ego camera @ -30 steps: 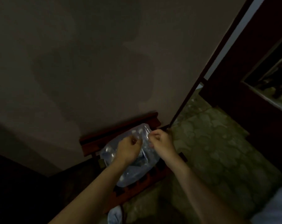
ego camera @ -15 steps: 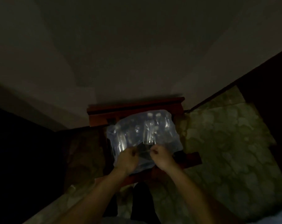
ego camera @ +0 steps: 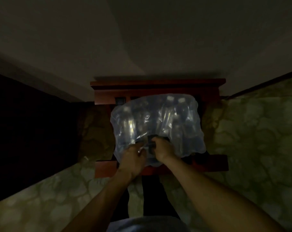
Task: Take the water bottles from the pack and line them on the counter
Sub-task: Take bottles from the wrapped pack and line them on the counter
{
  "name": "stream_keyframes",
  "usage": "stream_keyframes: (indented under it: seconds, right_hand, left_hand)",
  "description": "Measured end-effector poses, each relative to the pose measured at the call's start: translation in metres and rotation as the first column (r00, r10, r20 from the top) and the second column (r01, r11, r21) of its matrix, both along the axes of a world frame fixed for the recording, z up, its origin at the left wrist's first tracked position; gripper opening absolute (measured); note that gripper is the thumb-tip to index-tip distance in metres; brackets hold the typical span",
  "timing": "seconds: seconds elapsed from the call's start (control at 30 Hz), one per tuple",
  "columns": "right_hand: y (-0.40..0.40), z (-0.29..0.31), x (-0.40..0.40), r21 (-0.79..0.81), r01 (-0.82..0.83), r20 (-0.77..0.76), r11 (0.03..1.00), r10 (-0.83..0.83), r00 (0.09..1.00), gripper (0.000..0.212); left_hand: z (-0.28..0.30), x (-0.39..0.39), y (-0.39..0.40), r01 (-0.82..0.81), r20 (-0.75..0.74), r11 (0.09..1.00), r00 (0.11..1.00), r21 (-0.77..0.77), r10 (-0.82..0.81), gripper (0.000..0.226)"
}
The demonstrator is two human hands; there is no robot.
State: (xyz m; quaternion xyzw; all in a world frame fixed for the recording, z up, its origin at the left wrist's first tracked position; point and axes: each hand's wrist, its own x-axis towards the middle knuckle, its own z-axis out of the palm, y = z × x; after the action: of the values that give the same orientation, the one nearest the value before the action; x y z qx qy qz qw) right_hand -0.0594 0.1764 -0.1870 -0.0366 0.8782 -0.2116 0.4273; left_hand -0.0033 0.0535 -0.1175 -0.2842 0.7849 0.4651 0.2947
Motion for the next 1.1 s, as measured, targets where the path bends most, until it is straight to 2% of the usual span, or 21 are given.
stream_keyframes:
  seconds: [0.07,0.17,0.27,0.37,0.5,0.63,0.73,0.83,0.93,1.03,1.1]
  right_hand:
    - [0.001,-0.013,0.002,0.106,-0.166,-0.022,0.98,0.169,0.985,0.033]
    - [0.004,-0.026,0.009,0.235,-0.376,0.01,0.896,0.384,0.923,0.052]
    - [0.007,-0.03,0.01,0.318,-0.466,-0.005,0.825,0.493,0.87,0.06]
    - [0.01,-0.031,0.006,0.338,-0.516,-0.001,0.787,0.549,0.836,0.059]
    - [0.015,-0.022,0.002,0.194,-0.438,-0.004,0.878,0.447,0.894,0.053]
    - [0.021,0.009,-0.006,0.06,-0.349,0.106,0.935,0.342,0.934,0.049]
    - [0.014,0.039,-0.012,-0.022,-0.256,0.105,0.967,0.257,0.961,0.062]
    - [0.006,0.063,-0.01,-0.01,-0.197,0.04,0.98,0.197,0.98,0.074]
    - [0.01,0.081,-0.006,0.016,-0.171,-0.008,0.985,0.172,0.985,0.073]
    - [0.019,0.096,-0.004,0.068,-0.226,-0.059,0.972,0.23,0.971,0.071]
    - [0.026,0.104,-0.005,0.081,-0.247,-0.086,0.966,0.253,0.964,0.074]
  left_hand:
    - [-0.003,0.003,0.0,-0.07,0.004,0.997,0.998,0.015,0.07,0.029]
    - [-0.003,0.011,0.0,-0.17,0.007,0.985,0.985,0.027,0.17,0.029]
    - [-0.003,0.013,0.004,-0.22,0.019,0.974,0.976,0.048,0.219,0.031]
    - [-0.004,0.007,0.008,-0.187,0.024,0.981,0.982,0.043,0.186,0.027]
    - [-0.015,-0.007,0.009,-0.077,0.001,0.996,0.997,-0.048,0.077,0.028]
    - [-0.021,-0.012,0.012,-0.016,0.027,0.992,0.999,-0.125,0.019,0.033]
    - [-0.022,-0.015,0.012,0.009,0.07,0.985,0.998,-0.173,0.003,0.04]
    - [-0.022,-0.019,0.013,0.017,0.075,0.983,0.997,-0.183,-0.003,0.04]
    - [-0.022,-0.024,0.015,0.028,0.066,0.984,0.998,-0.176,-0.017,0.035]
    - [-0.034,-0.031,0.015,0.048,0.166,0.983,0.986,-0.178,-0.019,0.035]
    - [-0.041,-0.035,0.017,0.071,0.244,0.977,0.969,-0.202,-0.02,0.046]
